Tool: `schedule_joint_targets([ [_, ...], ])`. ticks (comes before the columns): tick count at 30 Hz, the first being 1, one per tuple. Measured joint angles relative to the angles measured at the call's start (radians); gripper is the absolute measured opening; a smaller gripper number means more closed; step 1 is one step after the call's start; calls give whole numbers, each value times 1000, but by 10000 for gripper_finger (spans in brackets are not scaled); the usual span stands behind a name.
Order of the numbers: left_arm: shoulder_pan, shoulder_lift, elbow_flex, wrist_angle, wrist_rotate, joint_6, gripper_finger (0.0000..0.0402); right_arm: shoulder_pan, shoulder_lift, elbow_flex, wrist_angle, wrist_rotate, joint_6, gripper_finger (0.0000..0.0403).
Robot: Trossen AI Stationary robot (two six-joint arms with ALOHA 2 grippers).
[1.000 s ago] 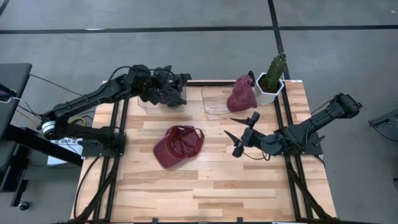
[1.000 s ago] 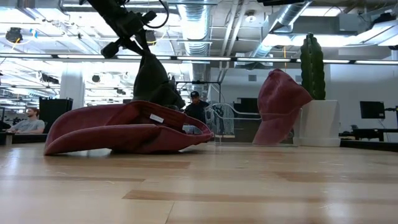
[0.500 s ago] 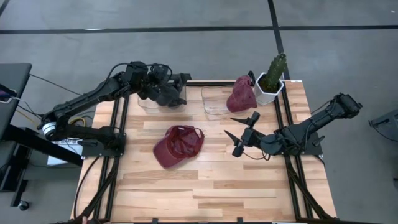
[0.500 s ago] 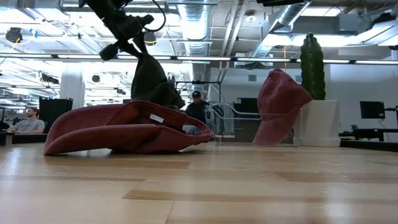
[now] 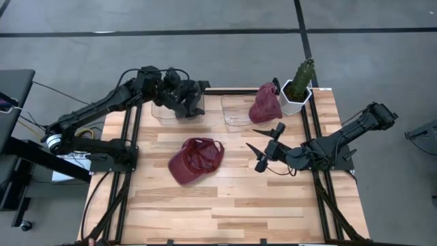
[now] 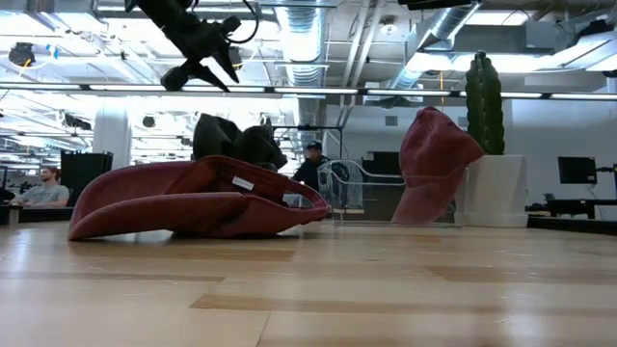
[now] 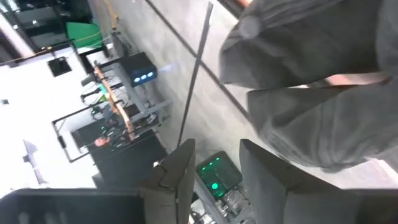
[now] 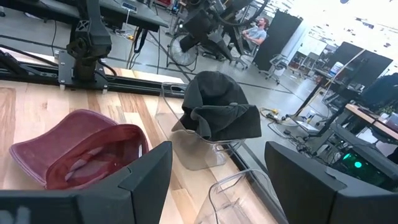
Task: Pick & Place hat
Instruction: Put the red cap into the right transparent bin
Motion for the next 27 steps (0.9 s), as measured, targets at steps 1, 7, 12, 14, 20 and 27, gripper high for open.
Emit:
schedule_joint_targets([
  [1, 0, 0, 0, 13, -5, 0, 125, 0, 0, 0, 0, 0, 3, 249],
  [7, -6, 0, 0, 143, -137, -21, 134, 0, 0, 0, 0, 0, 4, 249],
  [12, -46, 0, 0, 307, -382, -250, 129, 0, 0, 0, 0, 0, 5, 249],
  [14, -76, 0, 0, 361, -514, -339, 127, 1, 0, 0, 0, 0, 19, 249],
  [20, -181, -3, 0, 429, -848, -596, 126, 2, 0, 0, -34, -19, 100, 249],
  [27, -422, -6, 0, 426, -1116, -820, 126, 2, 6, 0, -104, -154, 213, 249],
])
